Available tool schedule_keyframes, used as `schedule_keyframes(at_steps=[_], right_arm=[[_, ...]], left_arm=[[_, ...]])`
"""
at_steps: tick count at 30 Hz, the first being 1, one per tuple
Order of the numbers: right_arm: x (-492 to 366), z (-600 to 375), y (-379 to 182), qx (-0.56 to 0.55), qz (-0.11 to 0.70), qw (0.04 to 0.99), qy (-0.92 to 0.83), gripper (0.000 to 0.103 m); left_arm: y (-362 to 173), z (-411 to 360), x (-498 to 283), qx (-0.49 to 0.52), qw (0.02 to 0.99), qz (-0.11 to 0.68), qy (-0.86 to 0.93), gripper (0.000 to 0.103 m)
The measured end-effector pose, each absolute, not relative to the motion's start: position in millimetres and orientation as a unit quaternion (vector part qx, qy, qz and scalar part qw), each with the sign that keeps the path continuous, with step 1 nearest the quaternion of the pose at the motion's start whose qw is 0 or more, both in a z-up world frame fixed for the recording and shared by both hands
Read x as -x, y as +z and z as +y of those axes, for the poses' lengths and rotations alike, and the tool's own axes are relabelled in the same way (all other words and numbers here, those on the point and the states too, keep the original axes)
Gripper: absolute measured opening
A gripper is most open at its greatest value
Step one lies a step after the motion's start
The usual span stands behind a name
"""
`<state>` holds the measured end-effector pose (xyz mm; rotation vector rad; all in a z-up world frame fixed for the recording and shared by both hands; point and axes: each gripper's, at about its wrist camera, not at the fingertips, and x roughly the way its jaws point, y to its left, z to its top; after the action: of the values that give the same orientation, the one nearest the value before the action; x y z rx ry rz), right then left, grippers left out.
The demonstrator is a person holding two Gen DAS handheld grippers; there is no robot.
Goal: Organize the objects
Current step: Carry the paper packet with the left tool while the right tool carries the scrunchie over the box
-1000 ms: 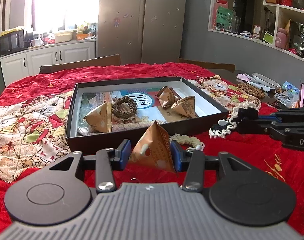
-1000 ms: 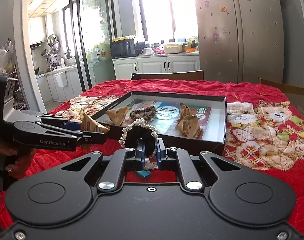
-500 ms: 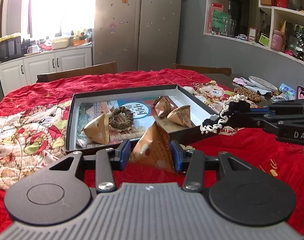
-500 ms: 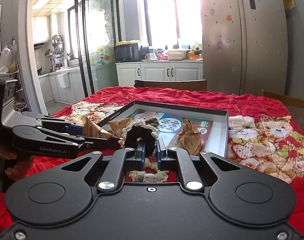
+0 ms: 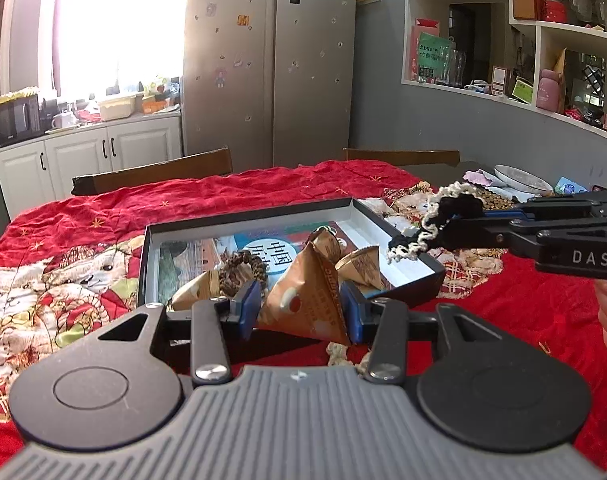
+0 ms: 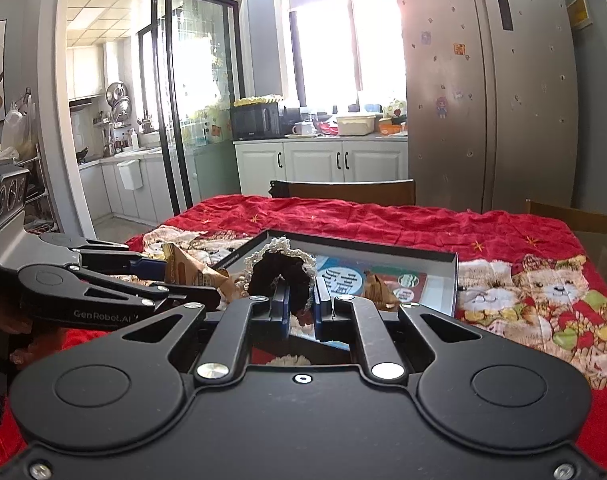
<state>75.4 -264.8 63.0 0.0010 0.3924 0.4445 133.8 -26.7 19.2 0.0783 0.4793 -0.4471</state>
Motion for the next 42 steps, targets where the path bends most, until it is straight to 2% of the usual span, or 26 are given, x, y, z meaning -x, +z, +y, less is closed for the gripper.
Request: schedule_keyframes(at_steps=[21,42], right_arm=[[-124.5,-263.9,78.6,-0.005,0.187,0.959,0.214,0.011],[-199.9,-259.4,53.8,-0.025,0.214,0.957,0.194,0.011]], left_arm=[[33.3,-27.1,-166.7,-0.029,0.950,0.226,-0.211,0.047],[17.1,-23.3,-228.9,-0.010,0.953,0.252,-0.167,0.048]])
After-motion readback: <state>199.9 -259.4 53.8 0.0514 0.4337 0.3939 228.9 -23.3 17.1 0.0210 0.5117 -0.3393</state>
